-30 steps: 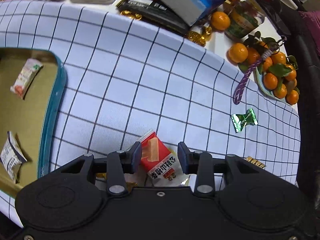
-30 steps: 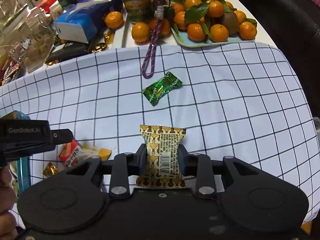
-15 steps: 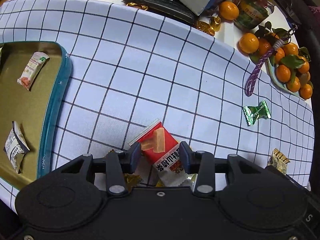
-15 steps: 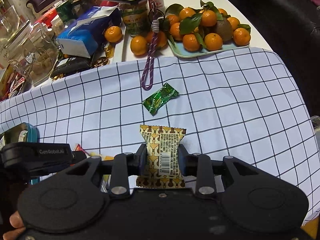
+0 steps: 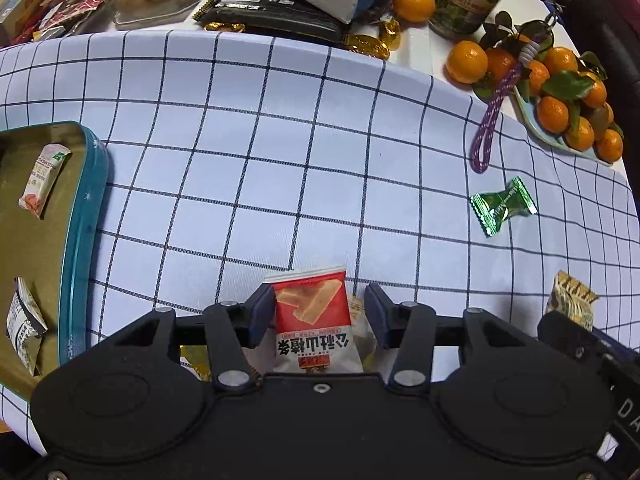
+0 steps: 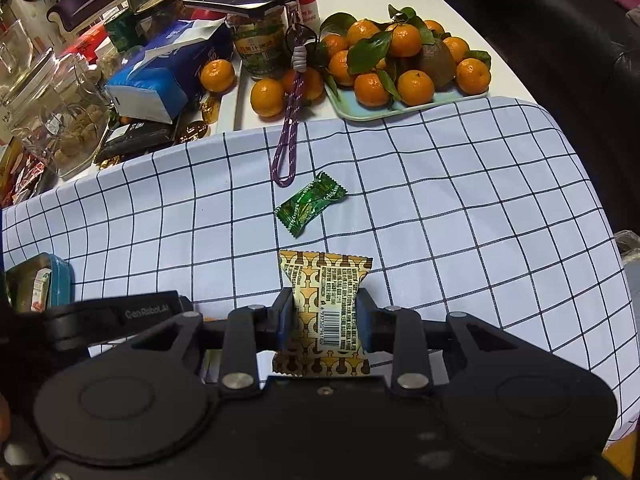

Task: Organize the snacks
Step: 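Carry the red packet with the left tool while the right tool carries the gold packet toward the tray, then release the red packet into the gold tray with the left tool while the right tool releases the gold packet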

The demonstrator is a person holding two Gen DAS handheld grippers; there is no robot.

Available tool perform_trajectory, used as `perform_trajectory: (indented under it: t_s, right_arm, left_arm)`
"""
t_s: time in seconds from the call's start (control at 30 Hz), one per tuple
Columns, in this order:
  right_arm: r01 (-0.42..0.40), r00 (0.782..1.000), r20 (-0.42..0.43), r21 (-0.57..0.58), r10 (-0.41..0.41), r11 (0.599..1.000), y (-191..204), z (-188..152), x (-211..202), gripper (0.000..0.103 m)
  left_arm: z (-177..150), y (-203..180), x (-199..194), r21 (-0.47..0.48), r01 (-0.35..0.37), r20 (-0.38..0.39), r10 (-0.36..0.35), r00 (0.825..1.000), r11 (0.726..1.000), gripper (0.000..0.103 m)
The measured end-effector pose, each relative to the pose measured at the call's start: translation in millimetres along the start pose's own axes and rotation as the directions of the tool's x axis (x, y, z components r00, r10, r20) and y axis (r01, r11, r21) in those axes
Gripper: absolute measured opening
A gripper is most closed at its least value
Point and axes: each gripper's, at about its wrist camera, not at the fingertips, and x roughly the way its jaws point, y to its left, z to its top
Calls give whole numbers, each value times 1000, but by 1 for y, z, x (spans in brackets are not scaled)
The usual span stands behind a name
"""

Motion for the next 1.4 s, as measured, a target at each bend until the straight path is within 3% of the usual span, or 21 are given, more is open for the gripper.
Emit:
perform_trajectory:
  t_s: [0.37, 0.53, 0.97, 1.17, 1.4]
  right_arm:
    - [1, 1000, 15, -19, -1, 1000, 6, 0, -4, 32]
    - [0, 1000, 23, -20, 1, 1000, 11, 1, -8, 32]
    - [-15, 998, 67, 39, 12, 999, 34, 10, -25, 33]
    - [-113, 991, 76, 58, 109, 992, 69, 12, -29, 33]
    - [-235, 965, 106, -46, 239, 971, 134, 4, -31, 33]
  left_arm:
    - [-4, 9, 1, -31, 56, -71, -58, 996, 998, 54]
    - [-4, 8, -1, -24, 76, -58, -77, 995, 997, 45]
    - [4, 46, -59, -43, 53, 133, -47, 990, 998, 44]
    - [10, 88, -89, -98, 10, 193, 10, 981, 995, 44]
    - [11, 152, -111, -194, -67, 241, 114, 964, 979, 44]
